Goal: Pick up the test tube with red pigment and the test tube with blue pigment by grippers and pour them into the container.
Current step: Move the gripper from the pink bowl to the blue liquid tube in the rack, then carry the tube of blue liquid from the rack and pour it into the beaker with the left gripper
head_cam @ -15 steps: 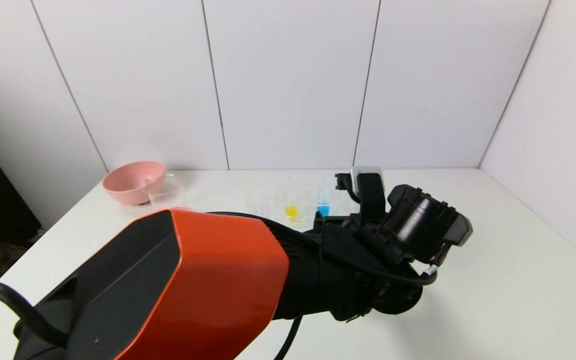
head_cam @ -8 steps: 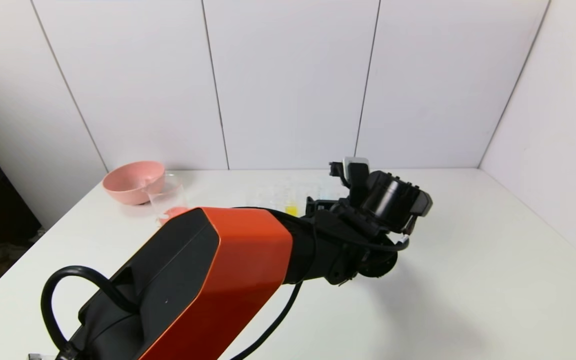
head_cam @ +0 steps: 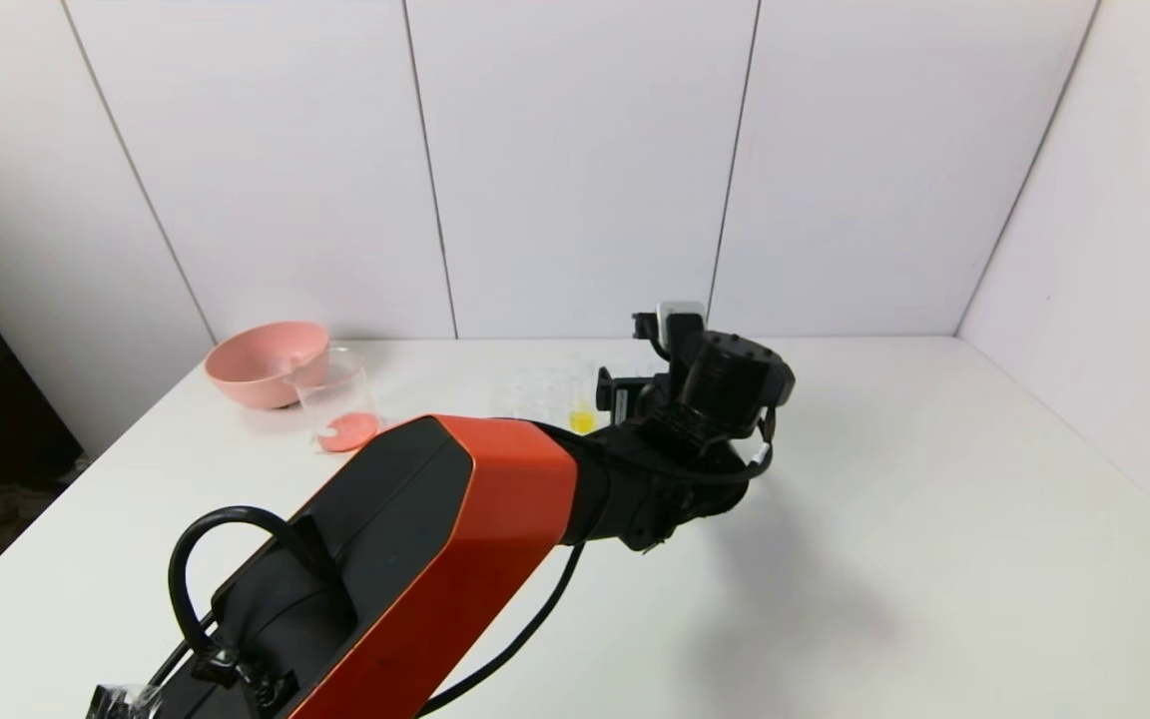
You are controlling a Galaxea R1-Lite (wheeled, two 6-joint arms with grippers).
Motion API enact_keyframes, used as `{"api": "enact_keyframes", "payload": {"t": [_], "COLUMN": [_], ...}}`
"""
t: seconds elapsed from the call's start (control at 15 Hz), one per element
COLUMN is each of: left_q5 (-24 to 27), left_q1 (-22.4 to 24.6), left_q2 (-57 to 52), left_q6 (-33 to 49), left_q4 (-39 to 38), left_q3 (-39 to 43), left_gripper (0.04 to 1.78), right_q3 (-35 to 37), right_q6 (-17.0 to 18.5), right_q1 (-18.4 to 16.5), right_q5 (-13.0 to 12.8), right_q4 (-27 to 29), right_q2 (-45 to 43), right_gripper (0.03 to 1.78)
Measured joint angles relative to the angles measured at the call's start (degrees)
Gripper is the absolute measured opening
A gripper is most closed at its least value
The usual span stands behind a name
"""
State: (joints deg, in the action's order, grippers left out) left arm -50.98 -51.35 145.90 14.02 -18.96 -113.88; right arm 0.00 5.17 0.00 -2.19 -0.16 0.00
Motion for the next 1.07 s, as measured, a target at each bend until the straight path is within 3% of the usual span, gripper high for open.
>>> {"api": "enact_keyframes", "payload": {"t": [0.27, 0.47, 0.6, 0.93, 1.07], "left_q5": [0.5, 0.8, 0.8, 0.7, 0.6], "left_q1": [0.2, 0.2, 0.2, 0.3, 0.2], "left_q2": [0.9, 1.1, 1.1, 1.0, 1.0], "left_q6": [-1.7, -1.6, -1.5, -1.6, -1.4], "left_q4": [-2.0, -2.2, -2.2, -2.1, -2.1], "left_q3": [0.1, 0.2, 0.2, 0.2, 0.2], "left_gripper": [1.76, 1.6, 1.36, 0.49, 0.43], "right_q3": [0.0, 0.0, 0.0, 0.0, 0.0], "right_q6": [0.0, 0.0, 0.0, 0.0, 0.0], "right_q1": [0.0, 0.0, 0.0, 0.0, 0.0], "right_q5": [0.0, 0.0, 0.0, 0.0, 0.0], "right_q4": [0.0, 0.0, 0.0, 0.0, 0.0], "right_q2": [0.0, 0.0, 0.0, 0.0, 0.0], "right_gripper": [1.77, 1.77, 1.77, 1.77, 1.77]}}
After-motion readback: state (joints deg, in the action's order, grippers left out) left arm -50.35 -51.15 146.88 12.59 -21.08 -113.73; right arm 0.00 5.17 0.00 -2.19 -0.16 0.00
